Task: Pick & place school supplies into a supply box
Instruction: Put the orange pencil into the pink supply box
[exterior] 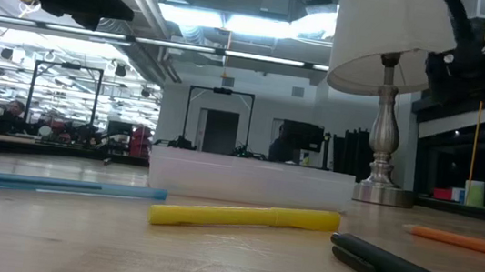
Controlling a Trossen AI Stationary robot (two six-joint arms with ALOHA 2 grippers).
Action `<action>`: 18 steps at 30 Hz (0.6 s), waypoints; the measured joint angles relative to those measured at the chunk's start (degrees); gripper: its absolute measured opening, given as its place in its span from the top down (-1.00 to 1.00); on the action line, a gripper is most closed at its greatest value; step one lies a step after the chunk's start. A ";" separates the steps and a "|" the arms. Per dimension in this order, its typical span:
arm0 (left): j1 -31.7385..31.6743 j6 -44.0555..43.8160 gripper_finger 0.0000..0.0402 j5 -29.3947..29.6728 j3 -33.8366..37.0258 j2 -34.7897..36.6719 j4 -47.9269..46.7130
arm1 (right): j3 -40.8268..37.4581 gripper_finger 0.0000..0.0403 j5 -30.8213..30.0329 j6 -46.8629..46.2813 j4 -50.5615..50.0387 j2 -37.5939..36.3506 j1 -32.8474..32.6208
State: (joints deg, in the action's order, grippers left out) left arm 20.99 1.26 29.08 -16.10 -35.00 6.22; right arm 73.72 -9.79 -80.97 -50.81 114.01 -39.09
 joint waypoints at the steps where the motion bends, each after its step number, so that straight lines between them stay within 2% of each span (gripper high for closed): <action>1: 0.01 0.00 0.99 0.00 0.00 0.00 -0.01 | 0.08 0.35 -0.15 0.02 0.08 0.21 -0.01; 10: 0.01 0.00 0.98 0.00 0.00 0.00 0.00 | 0.10 0.38 -0.17 0.09 0.50 0.55 -0.02; 18: 0.01 0.00 0.98 0.00 0.00 -0.01 0.00 | 0.09 0.61 0.20 0.32 1.17 0.62 0.00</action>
State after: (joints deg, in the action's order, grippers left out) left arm 21.00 1.26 29.08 -16.10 -35.01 6.22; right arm 73.81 -9.59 -80.65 -49.65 114.63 -39.09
